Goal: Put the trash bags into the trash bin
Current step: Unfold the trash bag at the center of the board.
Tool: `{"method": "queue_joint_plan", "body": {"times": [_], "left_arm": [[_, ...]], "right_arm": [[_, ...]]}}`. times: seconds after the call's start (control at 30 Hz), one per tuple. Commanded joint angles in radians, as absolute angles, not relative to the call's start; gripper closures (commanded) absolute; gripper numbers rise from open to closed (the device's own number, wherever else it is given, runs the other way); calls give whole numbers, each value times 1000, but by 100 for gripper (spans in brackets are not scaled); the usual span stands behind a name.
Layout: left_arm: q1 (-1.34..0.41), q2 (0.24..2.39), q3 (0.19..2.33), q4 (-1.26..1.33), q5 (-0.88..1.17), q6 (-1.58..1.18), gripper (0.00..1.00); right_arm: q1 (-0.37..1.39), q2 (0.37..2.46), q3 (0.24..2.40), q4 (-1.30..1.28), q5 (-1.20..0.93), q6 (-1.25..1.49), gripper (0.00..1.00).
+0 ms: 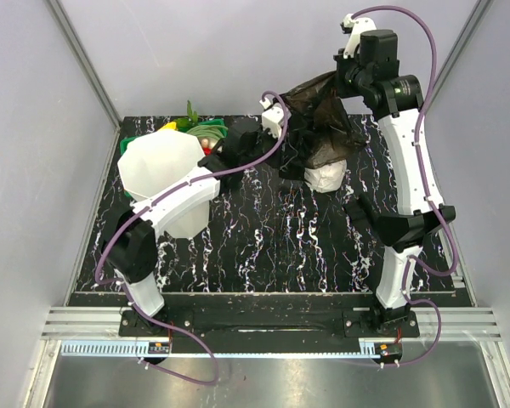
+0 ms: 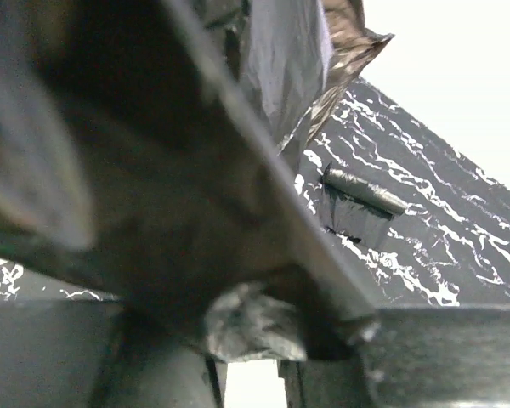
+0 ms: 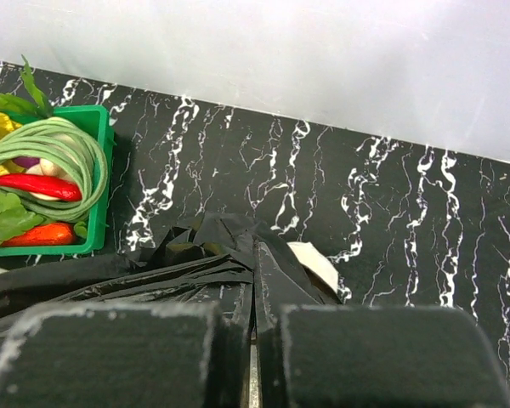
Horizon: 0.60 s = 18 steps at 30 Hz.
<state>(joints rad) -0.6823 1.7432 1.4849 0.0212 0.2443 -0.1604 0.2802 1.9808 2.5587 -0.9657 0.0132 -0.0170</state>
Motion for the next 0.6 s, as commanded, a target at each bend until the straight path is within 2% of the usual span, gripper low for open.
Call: {"method": "queue_joint_plan", "body": {"times": [0.0,0.07,0.13,0.37,0.57], "left_arm": [[-678,1669,1470,58,298,-138,81],[-675,1663,1471,54,296,-130,94],[-670,1663,1483,48,293,-127,100],[-638,1686,1566,-23,278,-140,100],[-560,1637,1605,-138,265,-74,100]], "right_arm": [[264,1930,2557,-956,3,-14,100],[259,1928,2546,-959,3,-14,100],[256,1922,2531,-959,-21,-9,100],[252,1865,2419,-956,-8,-41,100],[229,1735,2156,-845,116,-133,100]]}}
